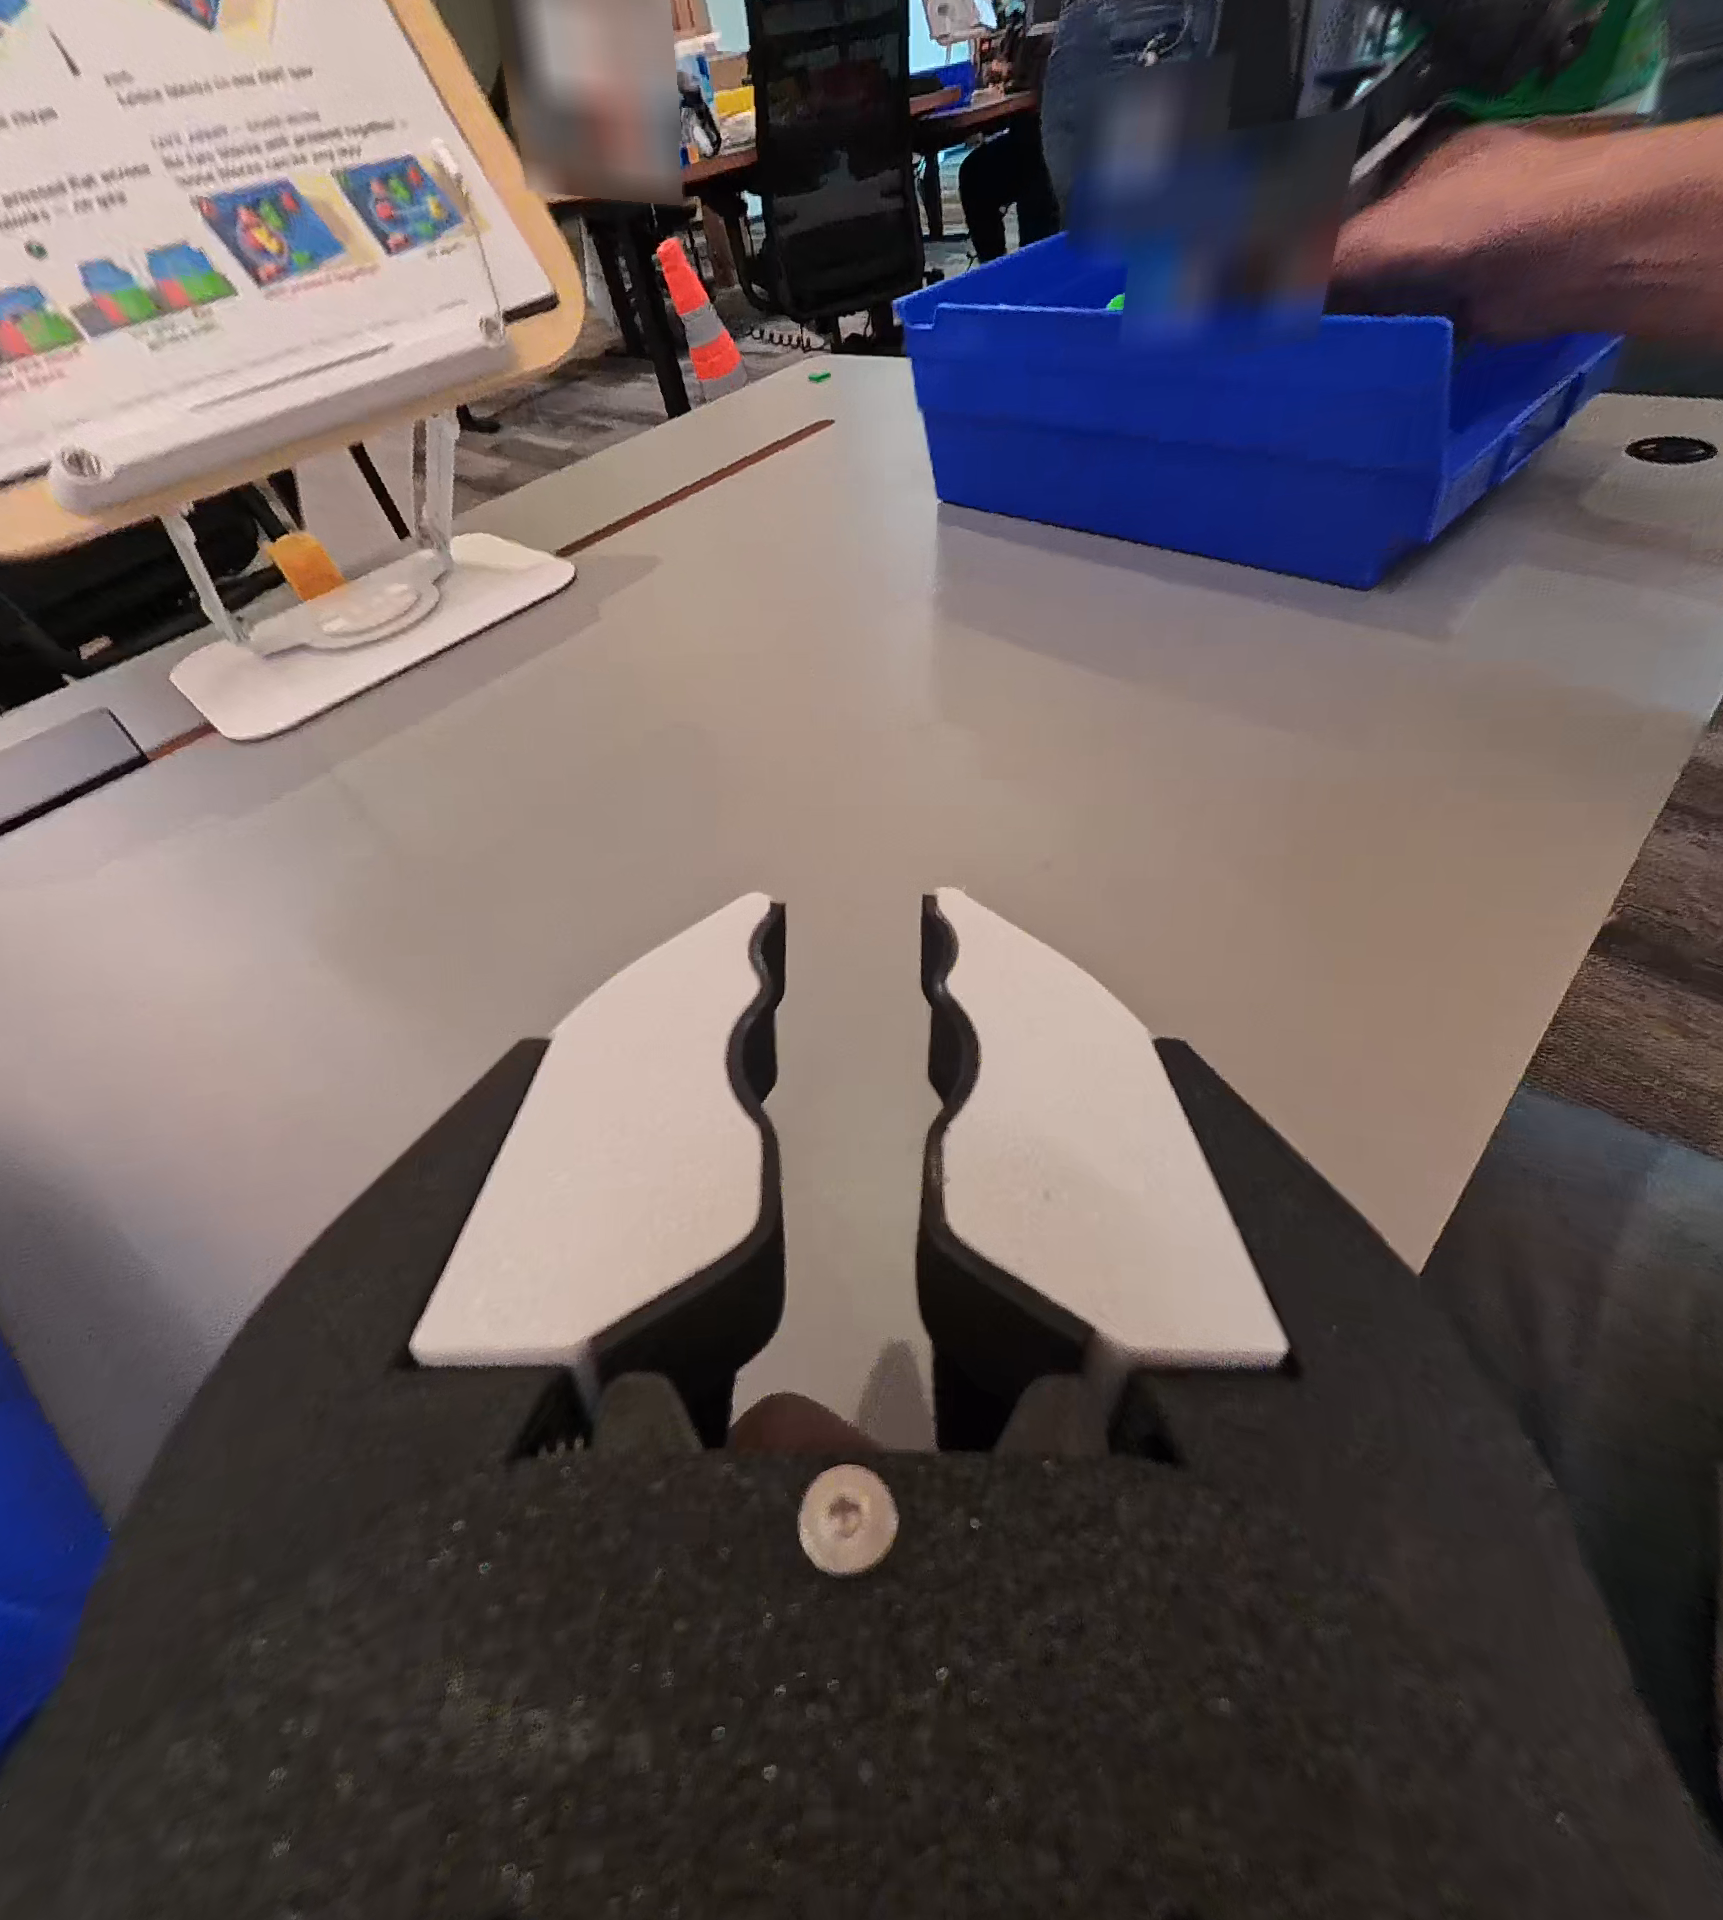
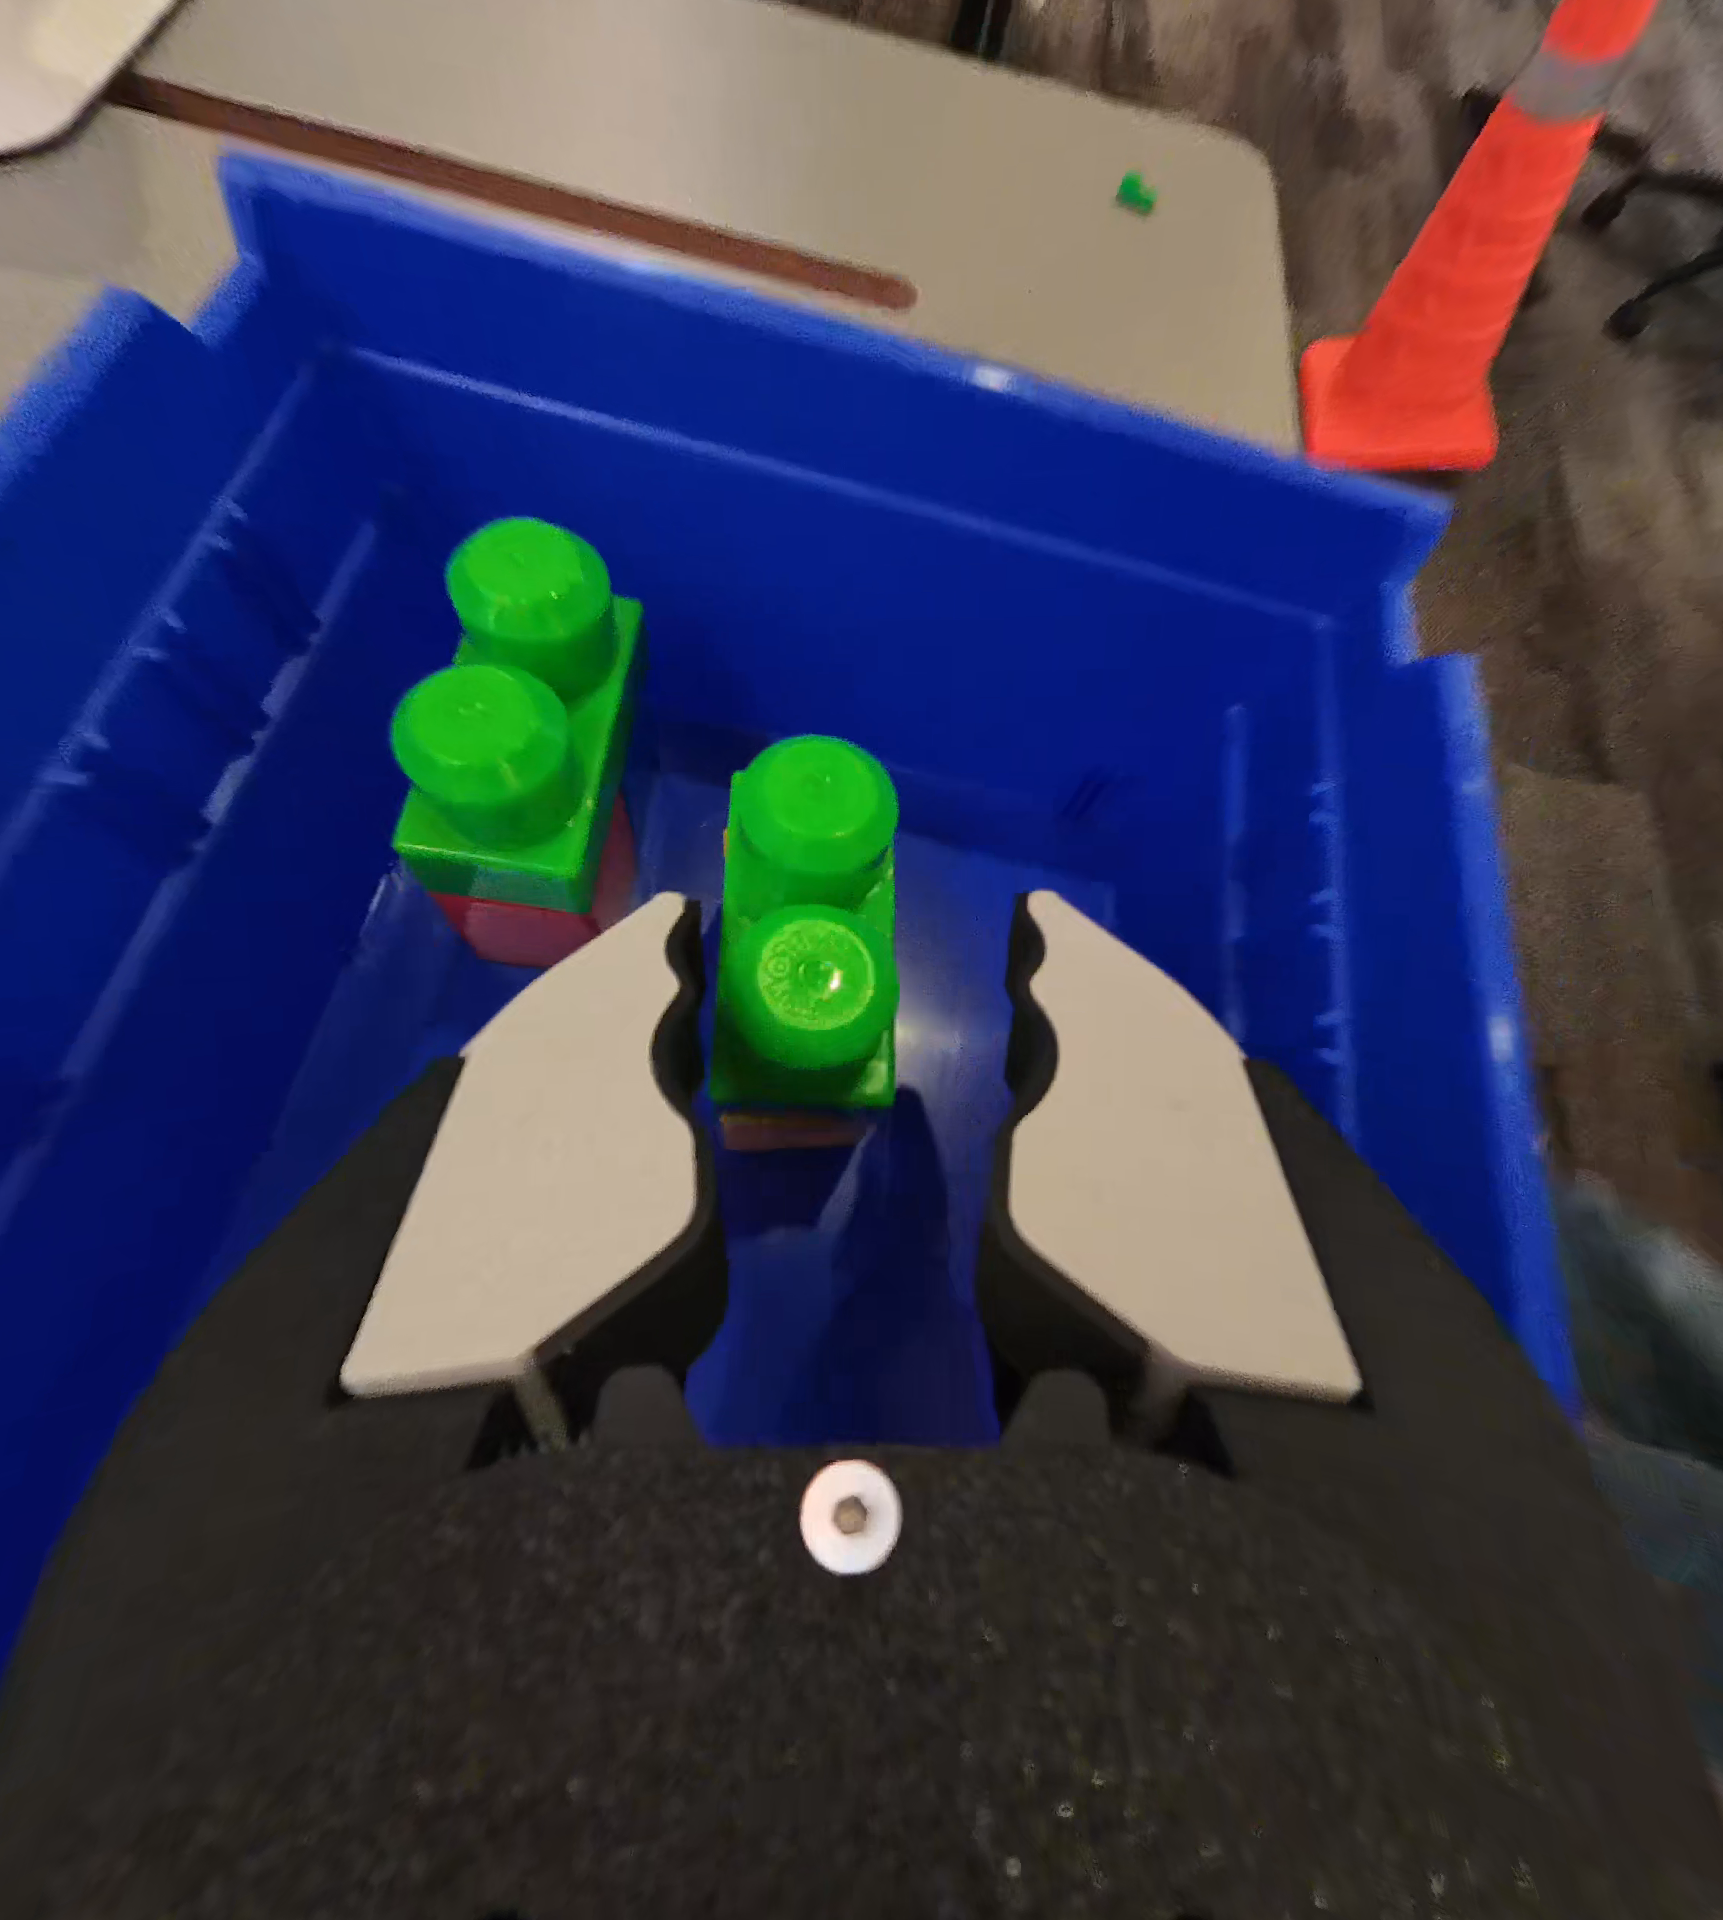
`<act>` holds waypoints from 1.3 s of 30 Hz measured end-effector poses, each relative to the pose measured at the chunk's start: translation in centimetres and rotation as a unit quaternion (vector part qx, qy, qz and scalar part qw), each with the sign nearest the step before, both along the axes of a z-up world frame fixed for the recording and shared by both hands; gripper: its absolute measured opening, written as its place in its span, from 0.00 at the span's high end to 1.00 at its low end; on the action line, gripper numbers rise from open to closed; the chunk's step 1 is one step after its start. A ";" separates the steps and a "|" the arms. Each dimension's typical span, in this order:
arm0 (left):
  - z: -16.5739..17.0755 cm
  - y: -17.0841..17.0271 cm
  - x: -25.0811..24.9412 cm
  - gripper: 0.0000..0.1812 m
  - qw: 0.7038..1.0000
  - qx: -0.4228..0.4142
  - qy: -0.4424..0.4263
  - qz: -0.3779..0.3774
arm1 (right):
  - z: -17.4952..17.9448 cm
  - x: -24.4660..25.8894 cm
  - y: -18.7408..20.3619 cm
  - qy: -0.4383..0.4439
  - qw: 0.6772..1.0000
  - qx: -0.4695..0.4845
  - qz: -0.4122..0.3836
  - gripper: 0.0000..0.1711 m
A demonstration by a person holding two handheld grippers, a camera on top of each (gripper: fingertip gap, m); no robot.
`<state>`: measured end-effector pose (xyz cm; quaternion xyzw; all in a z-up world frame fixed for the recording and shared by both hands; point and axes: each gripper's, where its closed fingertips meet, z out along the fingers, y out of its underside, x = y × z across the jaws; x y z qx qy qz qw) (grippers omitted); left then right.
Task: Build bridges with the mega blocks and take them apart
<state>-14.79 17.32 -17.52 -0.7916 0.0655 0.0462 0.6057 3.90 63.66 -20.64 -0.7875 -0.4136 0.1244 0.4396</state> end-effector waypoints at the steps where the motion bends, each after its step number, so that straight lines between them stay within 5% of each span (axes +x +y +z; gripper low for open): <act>1: -0.1 0.0 -0.2 0.86 1.000 -0.004 -0.011 0.004 | 1.2 0.4 -0.2 -0.001 1.000 0.019 -0.005 0.65; 6: -0.4 0.1 -1.6 0.79 0.997 -0.011 -0.059 0.038 | 8.7 1.7 -3.2 0.037 0.991 0.124 -0.032 0.48; 10: 0.1 -0.2 -2.8 0.77 0.996 -0.002 -0.058 0.068 | 14.7 1.6 -8.7 0.106 0.971 0.212 -0.019 0.46; 13: 0.4 -0.9 -3.7 0.77 0.994 0.004 -0.049 0.094 | 15.9 -0.4 -14.8 0.180 0.963 0.196 0.042 0.50; 19: 0.2 -2.6 -5.6 0.74 0.985 0.024 -0.073 0.155 | 13.4 -5.5 -26.9 0.249 0.940 0.150 0.180 0.61; 23: -0.3 -3.6 -6.1 0.70 0.981 0.027 -0.081 0.176 | 8.5 -8.2 -31.2 0.241 0.940 0.115 0.211 0.55; 27: -1.2 -3.9 -6.2 0.68 0.979 0.022 -0.079 0.188 | 4.4 -9.7 -32.0 0.200 0.951 0.089 0.219 0.49; 39: -2.0 -3.7 -6.3 0.69 0.977 -0.004 -0.072 0.201 | 2.6 -10.2 -32.6 0.199 0.951 0.075 0.223 0.48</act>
